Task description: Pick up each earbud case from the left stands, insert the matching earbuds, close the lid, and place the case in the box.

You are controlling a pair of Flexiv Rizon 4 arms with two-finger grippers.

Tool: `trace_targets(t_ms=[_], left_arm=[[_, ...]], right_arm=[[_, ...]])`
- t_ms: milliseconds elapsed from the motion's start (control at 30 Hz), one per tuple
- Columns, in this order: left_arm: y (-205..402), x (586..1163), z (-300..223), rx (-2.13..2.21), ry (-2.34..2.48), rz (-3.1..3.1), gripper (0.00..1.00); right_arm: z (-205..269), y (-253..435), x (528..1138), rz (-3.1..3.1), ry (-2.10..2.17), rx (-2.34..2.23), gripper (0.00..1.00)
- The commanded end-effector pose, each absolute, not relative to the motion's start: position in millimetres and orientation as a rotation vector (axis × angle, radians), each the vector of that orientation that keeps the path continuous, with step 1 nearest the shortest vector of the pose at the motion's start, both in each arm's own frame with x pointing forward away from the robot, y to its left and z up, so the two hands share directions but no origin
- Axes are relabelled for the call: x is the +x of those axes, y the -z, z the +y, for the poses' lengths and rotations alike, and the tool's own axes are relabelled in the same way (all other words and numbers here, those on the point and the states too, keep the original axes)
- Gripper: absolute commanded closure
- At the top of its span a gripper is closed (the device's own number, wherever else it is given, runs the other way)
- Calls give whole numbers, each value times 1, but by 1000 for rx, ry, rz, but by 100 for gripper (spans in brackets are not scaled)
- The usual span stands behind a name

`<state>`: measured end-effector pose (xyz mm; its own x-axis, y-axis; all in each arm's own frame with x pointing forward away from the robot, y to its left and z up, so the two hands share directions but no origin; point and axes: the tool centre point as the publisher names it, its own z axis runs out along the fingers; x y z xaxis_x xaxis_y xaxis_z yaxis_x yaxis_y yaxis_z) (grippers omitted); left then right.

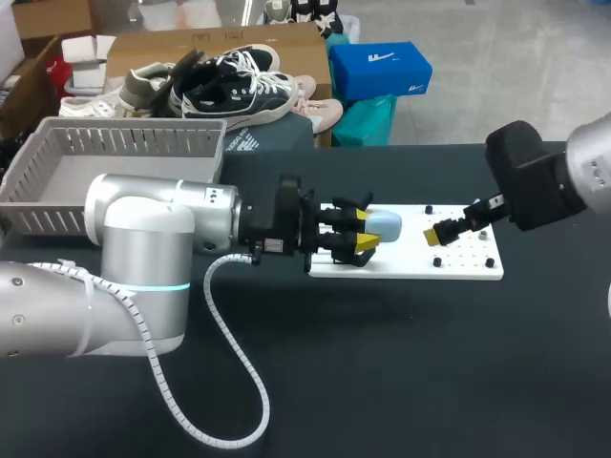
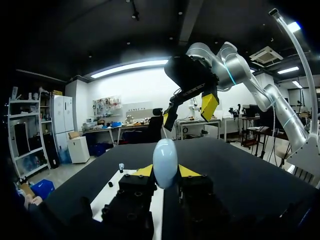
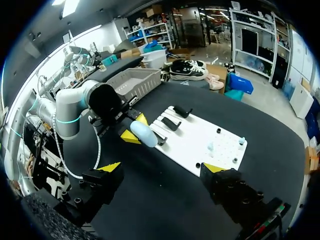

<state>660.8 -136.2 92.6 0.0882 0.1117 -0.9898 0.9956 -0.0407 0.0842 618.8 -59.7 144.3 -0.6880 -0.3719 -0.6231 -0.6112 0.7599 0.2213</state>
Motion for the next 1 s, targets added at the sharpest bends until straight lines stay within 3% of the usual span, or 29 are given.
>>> trace_targets(t_ms=[33,1000], left_arm=[[-93,659,-137,1353,1109,1211,100],[-93,659,-137,1353,1109,1211,100]], right_arm=[[-48,-142,621,2416,-445,-696,0],[-19,-116,643,2474,-438,-743,0]])
